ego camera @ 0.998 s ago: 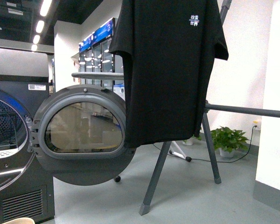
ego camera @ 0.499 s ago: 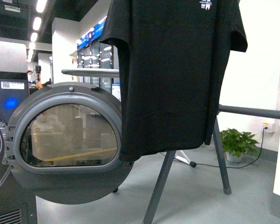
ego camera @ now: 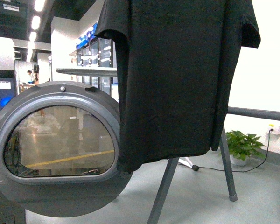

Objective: Move hamper under clothes hanger

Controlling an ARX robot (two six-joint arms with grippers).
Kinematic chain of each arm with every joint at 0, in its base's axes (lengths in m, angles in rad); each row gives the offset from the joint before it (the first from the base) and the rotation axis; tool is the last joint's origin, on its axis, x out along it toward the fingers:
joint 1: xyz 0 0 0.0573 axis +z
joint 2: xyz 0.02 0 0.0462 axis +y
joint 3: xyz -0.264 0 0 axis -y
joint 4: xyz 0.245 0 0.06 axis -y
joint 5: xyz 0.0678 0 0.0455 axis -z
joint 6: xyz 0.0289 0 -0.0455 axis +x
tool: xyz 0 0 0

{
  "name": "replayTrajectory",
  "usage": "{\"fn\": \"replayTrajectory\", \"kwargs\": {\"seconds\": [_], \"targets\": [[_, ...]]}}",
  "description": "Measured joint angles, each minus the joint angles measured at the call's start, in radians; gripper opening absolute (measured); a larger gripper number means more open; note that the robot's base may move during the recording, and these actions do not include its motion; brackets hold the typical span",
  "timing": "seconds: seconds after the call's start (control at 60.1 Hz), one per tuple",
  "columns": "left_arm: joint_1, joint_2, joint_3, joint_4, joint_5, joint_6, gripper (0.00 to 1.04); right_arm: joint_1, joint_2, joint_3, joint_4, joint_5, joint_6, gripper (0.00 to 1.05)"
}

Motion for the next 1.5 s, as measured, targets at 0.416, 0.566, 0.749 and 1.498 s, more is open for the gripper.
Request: {"fn": "replayTrajectory", "kwargs": {"seconds": [0.416, 0.566, 0.749, 1.498], "targets": [[0.000, 0.000, 0.000, 0.000, -0.001, 0.000, 0.98, 0.000, 0.000, 0.000, 0.000, 0.000, 0.000, 0.97], [0.000, 0.000, 0.000, 0.000, 0.000, 0.000, 0.98, 0.000, 0.000, 0.000, 0.000, 0.001, 0.000, 0.97], [0.000, -0.001, 0.000, 0.000, 0.000, 0.000, 0.98, 0.000, 0.000, 0.000, 0.000, 0.000, 0.000, 0.97], [-0.013, 0.411, 0.161, -0.044, -0.247, -0.154, 0.98, -0.046, 0.297, 0.066, 0.163, -0.025, 0.156, 0.97]]}}
